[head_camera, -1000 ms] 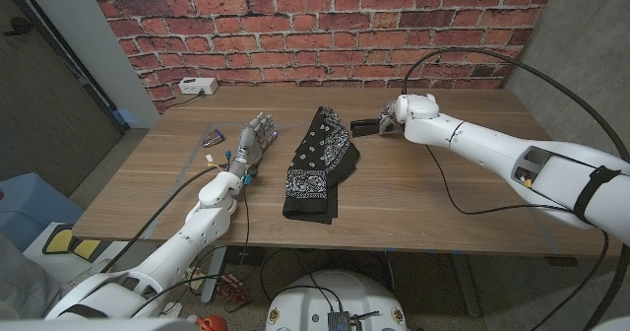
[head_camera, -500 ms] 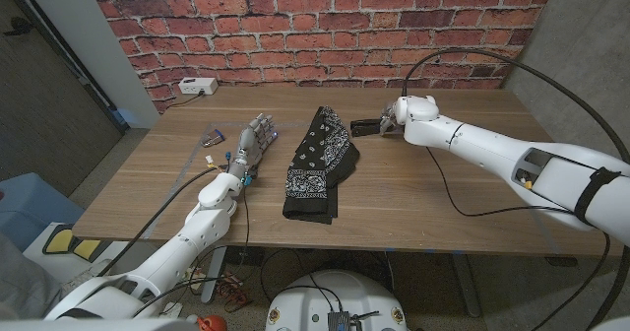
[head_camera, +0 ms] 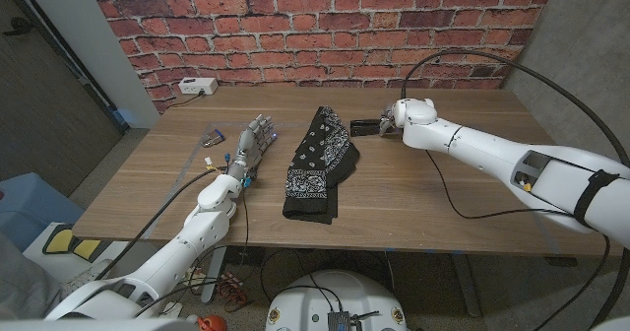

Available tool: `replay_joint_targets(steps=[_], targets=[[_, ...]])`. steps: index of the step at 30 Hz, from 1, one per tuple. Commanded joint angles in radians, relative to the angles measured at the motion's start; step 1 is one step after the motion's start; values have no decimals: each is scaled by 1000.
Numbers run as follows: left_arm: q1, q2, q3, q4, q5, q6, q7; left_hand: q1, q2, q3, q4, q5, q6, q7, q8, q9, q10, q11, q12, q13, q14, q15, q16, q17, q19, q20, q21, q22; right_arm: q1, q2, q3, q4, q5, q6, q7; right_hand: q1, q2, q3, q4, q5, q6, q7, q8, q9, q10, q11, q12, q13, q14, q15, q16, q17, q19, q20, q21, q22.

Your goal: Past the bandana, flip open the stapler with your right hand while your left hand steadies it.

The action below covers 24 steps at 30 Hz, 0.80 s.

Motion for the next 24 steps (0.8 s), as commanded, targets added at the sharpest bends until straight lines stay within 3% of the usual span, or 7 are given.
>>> replay_joint_targets(steps=[1,7,11,17,21,24], targets=[[11,2,-1,-11,0,-5,5,0,7,-4,0,6,9,-4,-2,3,9,-3,6,1,10,-2,8,3,9,-5,7,3,-12,-7,-5,-19,-14,-19,-9,-1,13,13,3,-1,8,-6,10,11,8,-2,14,11,19,-174,12,7,11,-18,9,6],[19,7,-1,-27,1,0,12,0,7,-4,0,6,10,-2,-1,3,11,-6,7,1,11,-1,8,3,10,-5,7,3,-15,-6,-7,-18,-19,-23,-14,-3,18,21,9,-1,4,-10,11,21,7,-4,21,23,39,-176,29,20,24,-4,13,8],[23,11,-2,-36,1,3,16,0,7,-4,0,6,9,-2,-2,3,11,-4,7,1,11,-2,8,3,10,-4,7,3,-22,-5,-2,-20,-20,-24,-31,-2,13,30,11,-2,10,-2,18,39,20,4,44,46,66,-174,53,46,55,19,24,11],[20,11,-3,-31,-1,3,12,0,7,-4,0,6,8,-3,-2,3,10,-3,6,1,10,-1,8,3,10,-4,7,3,-23,8,-11,-2,-27,-26,-40,-1,10,36,10,-3,25,-3,31,58,31,7,69,69,104,-175,85,77,85,23,33,14],[16,12,-3,-28,-1,5,8,0,7,-4,0,6,8,-2,-2,3,10,-5,6,1,11,-2,8,3,10,-4,7,3,-30,10,-9,-4,-32,-31,-60,3,6,40,7,-4,56,-6,52,80,65,2,106,95,139,-180,120,117,108,22,40,18],[13,12,-3,-24,-2,4,6,0,7,-4,0,6,8,-1,-2,3,10,-6,6,1,11,-2,8,3,10,-5,7,3,-41,7,0,-15,-34,-36,-86,10,-1,41,0,-6,104,-12,84,105,100,-7,143,121,177,-183,157,158,135,32,49,20]])
